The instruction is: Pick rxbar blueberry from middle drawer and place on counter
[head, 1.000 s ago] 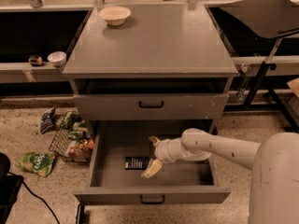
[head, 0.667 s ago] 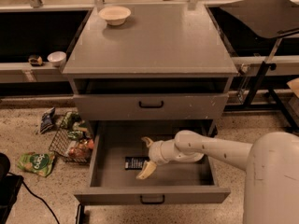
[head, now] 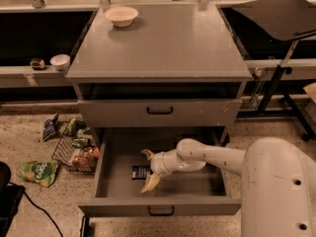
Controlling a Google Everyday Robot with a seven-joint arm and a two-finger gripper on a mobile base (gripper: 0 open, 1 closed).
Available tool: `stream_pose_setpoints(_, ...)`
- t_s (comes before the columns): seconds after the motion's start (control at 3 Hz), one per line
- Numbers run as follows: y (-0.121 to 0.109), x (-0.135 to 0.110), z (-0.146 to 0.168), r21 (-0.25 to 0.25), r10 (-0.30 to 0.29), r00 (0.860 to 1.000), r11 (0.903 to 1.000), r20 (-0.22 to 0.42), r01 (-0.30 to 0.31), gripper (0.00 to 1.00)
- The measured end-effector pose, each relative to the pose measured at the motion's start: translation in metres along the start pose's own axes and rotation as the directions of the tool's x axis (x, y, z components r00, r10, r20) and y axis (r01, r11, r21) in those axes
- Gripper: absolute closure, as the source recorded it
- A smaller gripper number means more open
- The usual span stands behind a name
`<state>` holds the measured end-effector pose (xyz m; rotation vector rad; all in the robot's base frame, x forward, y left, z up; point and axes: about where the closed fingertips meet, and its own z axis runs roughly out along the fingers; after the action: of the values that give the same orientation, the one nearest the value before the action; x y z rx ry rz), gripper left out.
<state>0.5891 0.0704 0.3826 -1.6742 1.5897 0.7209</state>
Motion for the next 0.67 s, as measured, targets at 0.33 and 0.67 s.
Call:
stream_pose_setpoints(0.33,0.001,0.015,0.006,-0.030,0.023,0.999,0.9993,0.029,-0.022,0.00)
stream_pose_setpoints(0.67,0.000,0.029,0.005,-0.032,0.042,0.998,0.9986,0.039,-0.041,0.00)
